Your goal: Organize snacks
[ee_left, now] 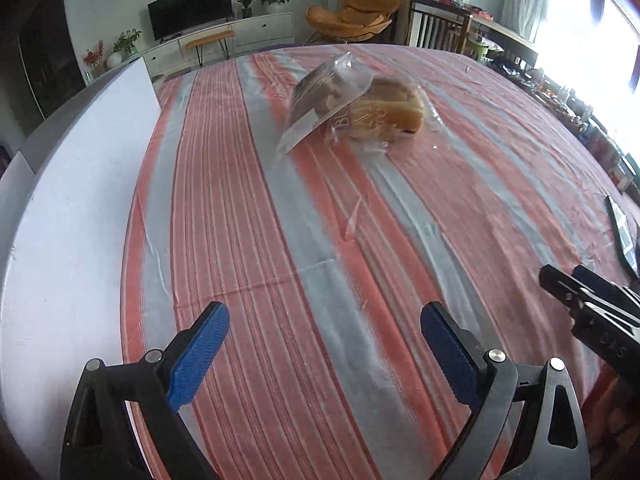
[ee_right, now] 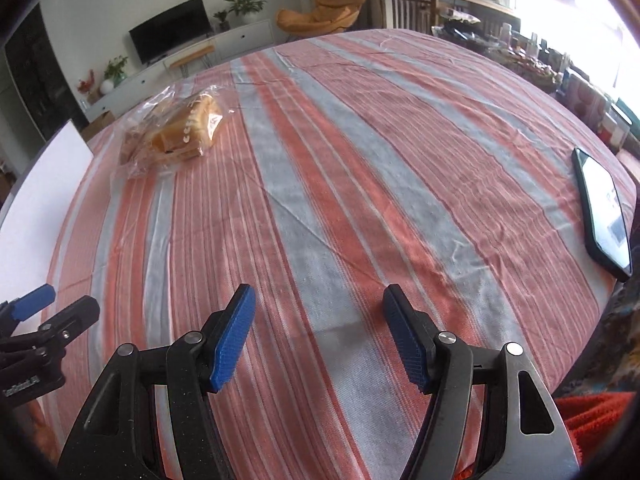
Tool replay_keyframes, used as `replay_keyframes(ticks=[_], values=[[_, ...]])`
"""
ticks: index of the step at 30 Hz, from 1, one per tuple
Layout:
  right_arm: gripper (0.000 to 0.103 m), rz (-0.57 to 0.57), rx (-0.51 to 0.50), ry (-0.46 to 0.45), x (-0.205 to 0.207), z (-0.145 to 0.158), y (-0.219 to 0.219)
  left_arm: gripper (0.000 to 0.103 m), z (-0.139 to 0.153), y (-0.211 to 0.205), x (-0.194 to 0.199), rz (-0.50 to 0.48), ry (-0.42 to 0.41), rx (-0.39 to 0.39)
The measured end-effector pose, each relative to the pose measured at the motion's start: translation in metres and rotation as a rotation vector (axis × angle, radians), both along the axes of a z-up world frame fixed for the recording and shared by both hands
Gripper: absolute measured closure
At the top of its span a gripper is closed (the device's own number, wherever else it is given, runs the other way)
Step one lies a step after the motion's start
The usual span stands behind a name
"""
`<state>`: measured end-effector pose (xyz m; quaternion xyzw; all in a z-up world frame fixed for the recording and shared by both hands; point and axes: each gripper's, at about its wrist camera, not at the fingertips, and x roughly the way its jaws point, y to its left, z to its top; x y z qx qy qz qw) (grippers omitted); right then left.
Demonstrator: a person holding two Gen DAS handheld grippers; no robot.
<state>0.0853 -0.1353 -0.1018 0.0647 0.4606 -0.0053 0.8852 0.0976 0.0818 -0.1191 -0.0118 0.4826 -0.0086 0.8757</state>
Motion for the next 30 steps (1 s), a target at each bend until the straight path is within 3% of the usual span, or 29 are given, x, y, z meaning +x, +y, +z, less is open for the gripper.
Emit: replay_keyframes(ticks=[4,8,20,24,26,28,30], values=[[0.029,0.006,0.002,0.0,0.0,0.0,0.001,0.007,-0.016,0.005,0.003,0.027,0.036,-0.003],[0.025,0.019,-0.012,0.004,0.0,0.0,0.005,0.0,-0.018,0.004,-0.001,0.03,0.015,0.016],[0.02,0.042,-0.096,0.023,0.0,-0.003,0.017,0.0,-0.016,0.004,-0.006,0.056,-0.005,0.013],[0.019,0.046,-0.11,0.026,0.0,-0.004,0.019,0.0,-0.016,0.004,-0.006,0.043,0.012,0.013],[0.019,0.047,-0.107,0.026,0.0,-0.003,0.018,0.0,-0.014,0.005,0.0,0.023,0.063,0.009],[0.019,0.046,-0.105,0.025,-0.001,-0.003,0.018,0.0,-0.01,0.009,0.008,0.029,0.11,-0.028],[0.019,0.046,-0.107,0.026,-0.001,-0.003,0.018,0.0,0.006,0.019,0.015,0.055,0.077,-0.091]])
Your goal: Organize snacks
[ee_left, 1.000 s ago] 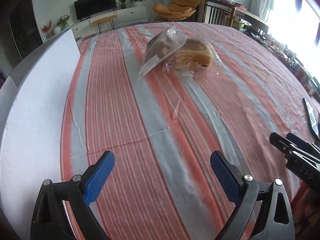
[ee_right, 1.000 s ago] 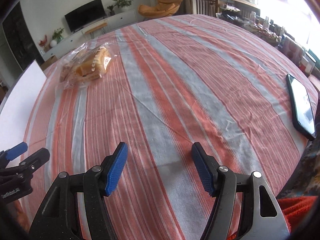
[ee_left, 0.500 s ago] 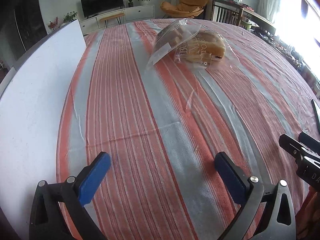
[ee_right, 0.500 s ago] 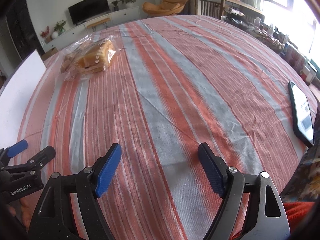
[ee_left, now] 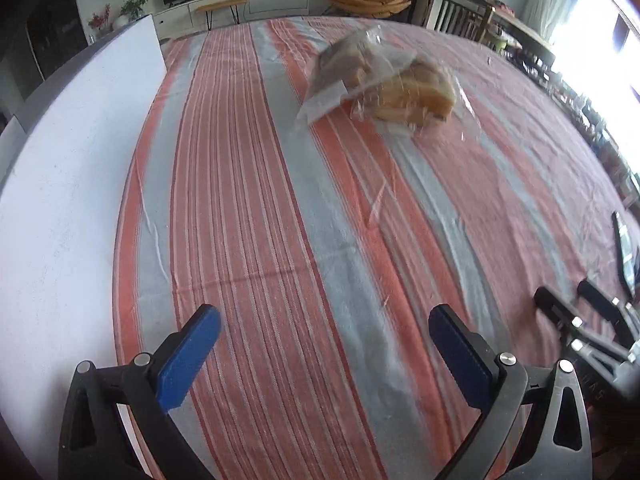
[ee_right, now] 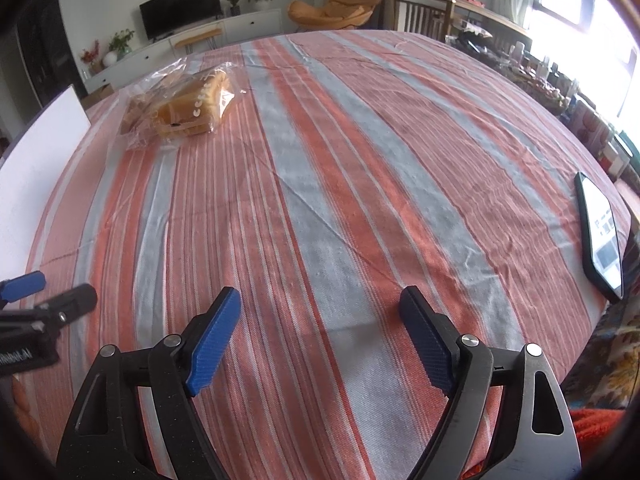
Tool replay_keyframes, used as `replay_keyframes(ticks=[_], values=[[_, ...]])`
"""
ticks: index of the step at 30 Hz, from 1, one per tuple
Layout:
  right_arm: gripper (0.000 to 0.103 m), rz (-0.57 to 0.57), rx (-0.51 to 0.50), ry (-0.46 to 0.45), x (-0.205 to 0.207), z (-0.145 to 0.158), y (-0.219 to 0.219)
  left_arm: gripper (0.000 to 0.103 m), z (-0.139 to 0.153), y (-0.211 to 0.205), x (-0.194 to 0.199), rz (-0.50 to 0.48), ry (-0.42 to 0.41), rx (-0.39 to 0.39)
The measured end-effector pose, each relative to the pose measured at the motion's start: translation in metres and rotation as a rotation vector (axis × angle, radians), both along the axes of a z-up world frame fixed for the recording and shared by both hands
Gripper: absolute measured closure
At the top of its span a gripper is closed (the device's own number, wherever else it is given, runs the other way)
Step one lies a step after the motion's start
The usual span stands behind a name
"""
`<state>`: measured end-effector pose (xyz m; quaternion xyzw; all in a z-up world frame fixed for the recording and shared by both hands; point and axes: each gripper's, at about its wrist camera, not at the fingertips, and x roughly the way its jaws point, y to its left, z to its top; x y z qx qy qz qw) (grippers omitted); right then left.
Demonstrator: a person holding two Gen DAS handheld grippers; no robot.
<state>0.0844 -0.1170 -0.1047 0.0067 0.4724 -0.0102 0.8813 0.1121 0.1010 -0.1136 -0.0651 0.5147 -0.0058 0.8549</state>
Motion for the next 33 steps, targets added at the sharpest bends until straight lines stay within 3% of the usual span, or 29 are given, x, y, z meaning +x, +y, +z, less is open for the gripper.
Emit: replay_keyframes(ticks=[4,7,11,14,19,22,23,27,29,33], values=[[0.018,0.0,0.0,0.0,0.0,0.0,0.0,0.0,0.046,0.021,0.029,0.073,-0.108,-0.079],[0.018,0.0,0.0,0.0,0.0,0.0,-0.001,0.0,0.066,0.036,0.074,0.085,-0.129,-0.248],[0.018,0.001,0.0,0.0,0.0,0.001,0.0,0.0,0.046,0.043,0.142,0.083,-0.039,-0.384],[0.018,0.001,0.0,0.0,0.0,0.001,0.0,0.001,0.024,0.044,0.174,0.098,0.02,-0.401],[0.018,0.0,0.0,0.0,0.0,0.0,0.0,0.001,0.001,0.035,0.195,0.068,0.076,-0.455],[0.017,0.0,0.0,0.0,0.0,0.0,0.0,0.006,-0.005,0.034,0.195,0.089,0.077,-0.447],[0.017,0.0,0.0,0.0,0.0,0.0,0.0,0.017,-0.005,0.035,0.193,0.096,0.064,-0.431],[0.017,0.0,0.0,0.0,0.0,0.0,0.0,0.042,-0.001,0.046,0.184,0.107,0.017,-0.458],[0.017,0.0,0.0,0.001,0.0,0.0,0.0,0.047,0.002,0.049,0.176,0.129,0.007,-0.405],[0.017,0.0,0.0,0.001,0.0,0.0,0.0,0.048,0.004,0.044,0.151,0.155,0.015,-0.211]])
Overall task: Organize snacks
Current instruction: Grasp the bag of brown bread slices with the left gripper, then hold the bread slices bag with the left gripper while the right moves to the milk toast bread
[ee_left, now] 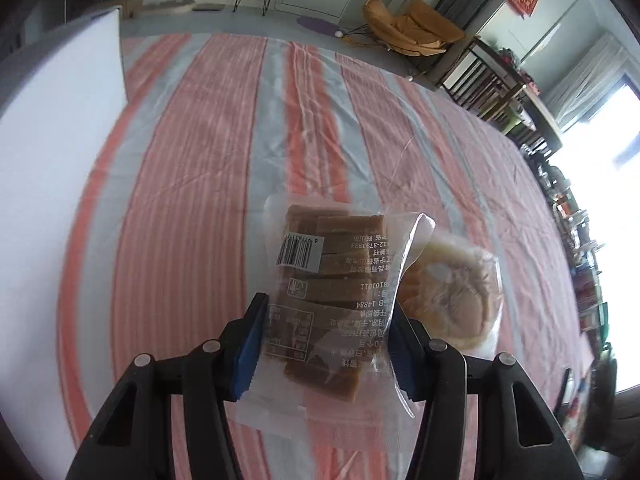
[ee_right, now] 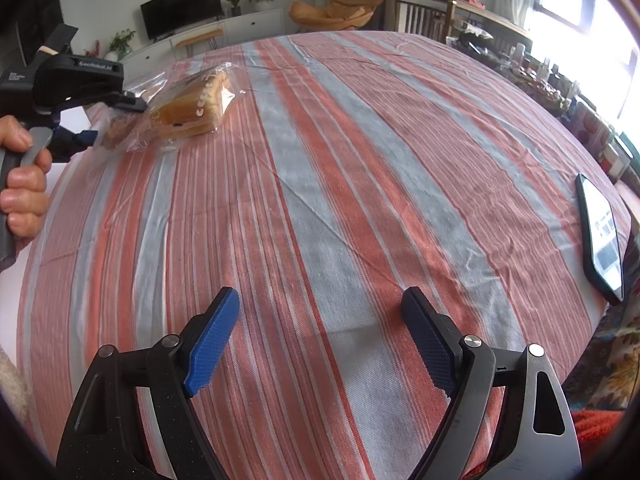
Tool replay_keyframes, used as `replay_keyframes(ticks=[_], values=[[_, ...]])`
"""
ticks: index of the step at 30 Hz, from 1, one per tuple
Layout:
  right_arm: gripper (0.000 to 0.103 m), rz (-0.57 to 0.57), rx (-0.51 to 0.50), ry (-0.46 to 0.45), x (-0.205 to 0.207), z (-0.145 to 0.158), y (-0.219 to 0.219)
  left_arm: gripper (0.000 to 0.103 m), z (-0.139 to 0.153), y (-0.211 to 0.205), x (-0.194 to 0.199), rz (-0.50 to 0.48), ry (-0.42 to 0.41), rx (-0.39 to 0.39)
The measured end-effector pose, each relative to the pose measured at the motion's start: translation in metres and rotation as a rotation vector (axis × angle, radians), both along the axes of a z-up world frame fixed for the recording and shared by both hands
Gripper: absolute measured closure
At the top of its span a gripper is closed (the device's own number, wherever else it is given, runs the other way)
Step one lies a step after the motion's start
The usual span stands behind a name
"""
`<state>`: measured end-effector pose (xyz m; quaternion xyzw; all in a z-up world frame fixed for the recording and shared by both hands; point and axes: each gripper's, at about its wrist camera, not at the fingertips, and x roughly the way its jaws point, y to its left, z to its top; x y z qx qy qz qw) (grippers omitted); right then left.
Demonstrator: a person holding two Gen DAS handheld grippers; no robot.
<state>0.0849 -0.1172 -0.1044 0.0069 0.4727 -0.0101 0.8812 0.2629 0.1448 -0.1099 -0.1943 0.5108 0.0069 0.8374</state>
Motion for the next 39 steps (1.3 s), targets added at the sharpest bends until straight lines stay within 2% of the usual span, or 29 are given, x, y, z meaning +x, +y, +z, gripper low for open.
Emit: replay_keyframes(ticks=[3,7,8,9,11,15,18,20,23,39], values=[[0.017,0.0,0.0,0.0,0.0,0.0,0.0,0.048,-0.006,-0.006,-0.028,0.005,0.031,0.115],[0.017,0.0,-0.001,0.0,0.0,0.0,0.0,0.046,-0.011,-0.018,-0.072,-0.034,0.023,0.2],[0.017,-0.001,-0.001,0.0,0.0,0.0,0.0,0.04,-0.013,-0.02,-0.081,-0.042,0.021,0.22],[0.017,-0.001,-0.001,0.0,0.0,0.0,0.0,0.031,-0.013,-0.023,-0.087,-0.05,0.023,0.227],[0.017,0.0,-0.001,0.0,0.0,0.0,0.0,0.022,-0.017,-0.024,-0.098,-0.057,0.016,0.243],[0.017,0.0,0.0,0.001,0.0,0.0,0.0,0.008,-0.022,-0.019,-0.107,-0.048,-0.007,0.261],[0.017,0.0,-0.001,0.001,0.0,0.0,0.0,0.001,-0.025,-0.022,-0.105,-0.061,-0.023,0.299],[0.017,0.0,-0.001,0.0,0.0,0.0,0.0,0.0,-0.027,-0.026,-0.107,-0.07,-0.049,0.333],[0.017,0.0,-0.001,0.001,0.0,0.0,0.0,0.0,-0.028,-0.026,-0.112,-0.063,-0.079,0.335],[0.017,-0.001,-0.004,0.001,0.0,0.0,0.0,0.0,-0.028,-0.029,-0.115,-0.047,-0.105,0.337]])
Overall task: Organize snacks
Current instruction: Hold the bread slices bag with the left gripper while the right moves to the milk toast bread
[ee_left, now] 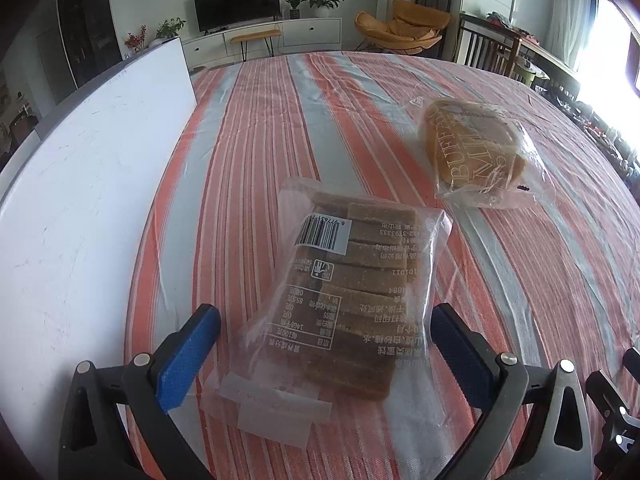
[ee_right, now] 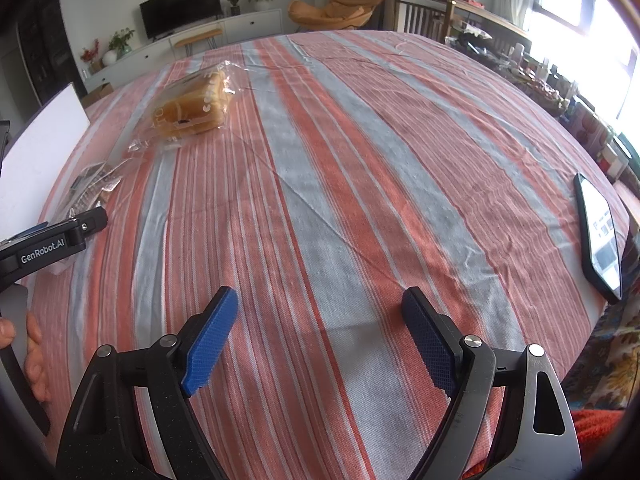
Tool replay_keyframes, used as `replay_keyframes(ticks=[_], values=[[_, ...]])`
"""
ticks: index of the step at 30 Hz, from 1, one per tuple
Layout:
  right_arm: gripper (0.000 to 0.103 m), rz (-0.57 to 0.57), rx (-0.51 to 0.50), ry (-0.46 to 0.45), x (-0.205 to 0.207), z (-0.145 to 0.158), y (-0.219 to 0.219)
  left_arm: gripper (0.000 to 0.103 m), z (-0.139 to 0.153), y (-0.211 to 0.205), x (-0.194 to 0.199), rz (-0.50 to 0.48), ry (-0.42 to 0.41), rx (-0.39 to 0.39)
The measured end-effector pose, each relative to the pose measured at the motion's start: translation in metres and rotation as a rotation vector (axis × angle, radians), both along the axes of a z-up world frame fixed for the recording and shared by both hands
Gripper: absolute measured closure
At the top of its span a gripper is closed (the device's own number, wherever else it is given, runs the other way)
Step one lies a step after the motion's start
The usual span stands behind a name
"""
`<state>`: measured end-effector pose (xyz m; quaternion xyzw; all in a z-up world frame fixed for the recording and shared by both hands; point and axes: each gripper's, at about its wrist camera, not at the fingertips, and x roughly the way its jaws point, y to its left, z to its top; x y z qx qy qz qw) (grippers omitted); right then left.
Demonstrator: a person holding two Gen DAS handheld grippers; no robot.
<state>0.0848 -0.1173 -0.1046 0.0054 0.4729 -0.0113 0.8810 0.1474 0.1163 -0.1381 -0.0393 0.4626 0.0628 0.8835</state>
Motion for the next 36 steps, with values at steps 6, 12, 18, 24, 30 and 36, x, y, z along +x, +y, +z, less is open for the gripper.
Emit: replay_keyframes(ticks=[6,12,18,24,30,36], values=[[0.016,0.0,0.0,0.0,0.0001,-0.0001,-0.0001,0.0,-0.0001,0.0008,0.0004,-0.002,0.001,0.0],[0.015,0.001,0.002,0.0,0.0002,-0.0001,-0.0002,0.0,-0.0001,0.0007,0.0006,-0.002,0.0,0.0],[0.011,0.007,0.0,0.0,0.0,0.0003,0.0011,0.0,-0.0003,0.001,0.0008,-0.002,0.0,0.0],[0.01,0.008,0.002,0.001,0.0004,-0.0002,0.0025,0.0,-0.0003,0.001,0.001,-0.002,0.0,0.0],[0.01,0.008,0.002,0.001,0.0005,-0.0002,0.0024,0.0,-0.0004,0.0012,0.0011,-0.002,0.0,-0.001],[0.01,0.008,0.001,0.001,0.0006,-0.0002,0.0022,0.0,-0.0005,0.0011,0.0011,-0.002,0.0,-0.001]])
